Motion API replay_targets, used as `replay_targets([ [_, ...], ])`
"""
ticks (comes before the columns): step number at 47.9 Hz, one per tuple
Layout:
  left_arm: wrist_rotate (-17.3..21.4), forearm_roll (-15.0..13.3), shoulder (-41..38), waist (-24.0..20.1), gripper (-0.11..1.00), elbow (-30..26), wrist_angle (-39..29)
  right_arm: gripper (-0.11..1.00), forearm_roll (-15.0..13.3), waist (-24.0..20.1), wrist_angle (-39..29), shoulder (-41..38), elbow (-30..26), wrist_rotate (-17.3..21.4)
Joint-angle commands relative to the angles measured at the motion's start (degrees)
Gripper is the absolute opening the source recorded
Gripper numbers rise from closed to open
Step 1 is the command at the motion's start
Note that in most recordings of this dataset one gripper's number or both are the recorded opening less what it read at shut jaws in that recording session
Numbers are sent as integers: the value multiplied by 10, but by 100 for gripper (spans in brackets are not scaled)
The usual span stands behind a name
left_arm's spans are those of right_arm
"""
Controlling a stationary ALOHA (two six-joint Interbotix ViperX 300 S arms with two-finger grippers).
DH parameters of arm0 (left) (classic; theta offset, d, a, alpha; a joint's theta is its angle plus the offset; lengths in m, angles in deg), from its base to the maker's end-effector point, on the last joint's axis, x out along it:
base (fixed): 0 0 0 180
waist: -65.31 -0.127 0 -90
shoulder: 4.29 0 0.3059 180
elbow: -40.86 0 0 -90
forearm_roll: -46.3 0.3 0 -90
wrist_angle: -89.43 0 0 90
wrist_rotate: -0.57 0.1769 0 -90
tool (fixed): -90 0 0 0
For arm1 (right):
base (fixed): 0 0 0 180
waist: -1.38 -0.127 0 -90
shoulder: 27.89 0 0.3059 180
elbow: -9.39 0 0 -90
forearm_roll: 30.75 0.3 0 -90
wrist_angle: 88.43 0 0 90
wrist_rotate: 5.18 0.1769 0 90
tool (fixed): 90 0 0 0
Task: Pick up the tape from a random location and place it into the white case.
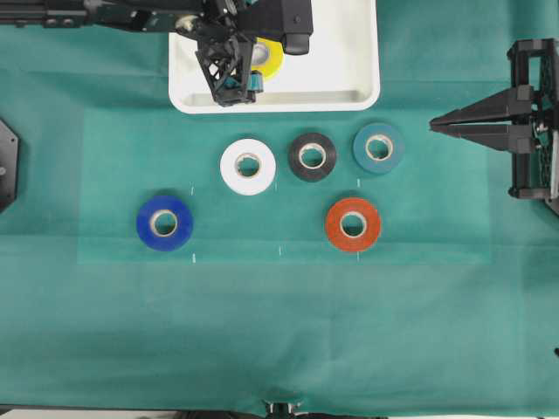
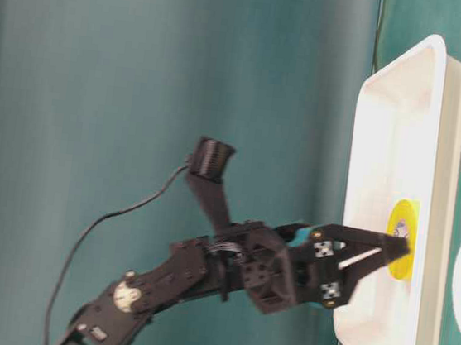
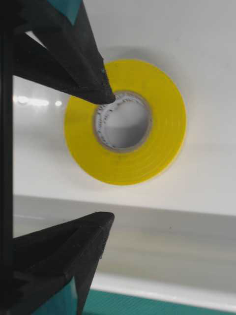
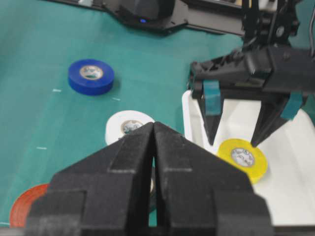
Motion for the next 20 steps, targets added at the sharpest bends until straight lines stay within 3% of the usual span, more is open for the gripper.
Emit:
replay_targets([
  [1, -2, -1, 40, 4, 98, -11, -8, 0, -1, 1, 4, -2, -16, 0],
  [20, -3, -1, 86, 16, 98, -25, -68, 0, -3, 1, 4, -2, -17, 0],
])
